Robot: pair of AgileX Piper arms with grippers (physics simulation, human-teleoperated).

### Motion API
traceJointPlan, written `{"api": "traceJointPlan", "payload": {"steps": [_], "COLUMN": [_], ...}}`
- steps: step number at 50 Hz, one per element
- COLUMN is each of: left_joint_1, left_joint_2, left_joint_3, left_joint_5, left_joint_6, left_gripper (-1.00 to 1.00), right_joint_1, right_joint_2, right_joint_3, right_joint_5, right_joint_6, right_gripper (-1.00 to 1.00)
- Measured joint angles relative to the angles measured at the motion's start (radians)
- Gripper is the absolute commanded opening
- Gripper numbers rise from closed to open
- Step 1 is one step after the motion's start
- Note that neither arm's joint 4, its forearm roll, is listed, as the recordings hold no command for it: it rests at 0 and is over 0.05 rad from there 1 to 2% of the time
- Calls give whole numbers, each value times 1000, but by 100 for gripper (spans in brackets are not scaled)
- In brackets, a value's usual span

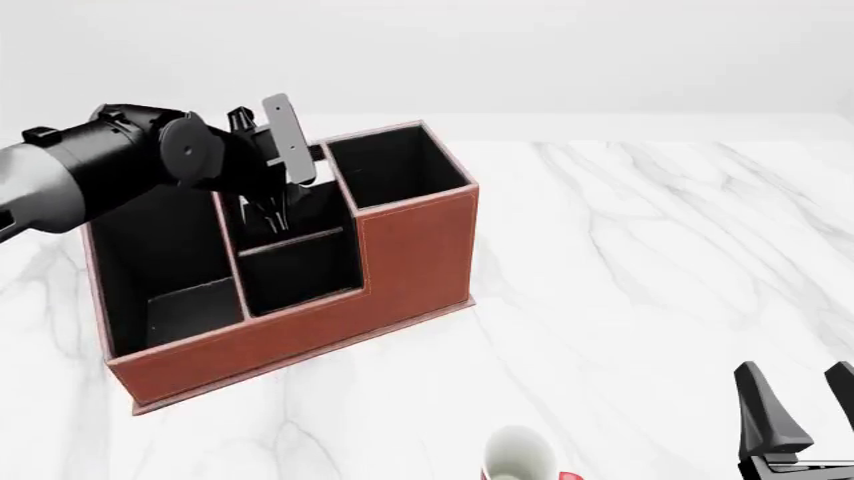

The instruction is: Pick up the book and place it in the front compartment of the caddy.

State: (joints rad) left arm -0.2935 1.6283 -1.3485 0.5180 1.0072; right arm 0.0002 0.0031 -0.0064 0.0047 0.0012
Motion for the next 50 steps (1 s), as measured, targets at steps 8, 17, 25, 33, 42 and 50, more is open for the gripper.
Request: {"api": "traceJointPlan", "payload": {"steps": [8, 17, 25, 33, 42, 50], "left_joint_1": [5, 23, 35, 42, 47, 50], "left_joint_2": [-2, 37, 59, 68, 72, 71], "left_joint_3": [9, 8, 4, 3, 1, 0], "left_joint_5": [-17, -56, -74, -79, -80, -79], "left_joint_6": [15, 19, 19, 20, 23, 24], "left_gripper": [-100, 100, 100, 100, 100, 100], "right_joint_1": [0, 0, 0, 0, 0, 0], "right_joint_2": [0, 0, 0, 0, 0, 0], "right_joint_3": [0, 0, 0, 0, 0, 0], "right_joint_5": [0, 0, 0, 0, 0, 0], "right_joint_6": [0, 0, 0, 0, 0, 0], "right_gripper": [100, 100, 100, 100, 100, 100]}}
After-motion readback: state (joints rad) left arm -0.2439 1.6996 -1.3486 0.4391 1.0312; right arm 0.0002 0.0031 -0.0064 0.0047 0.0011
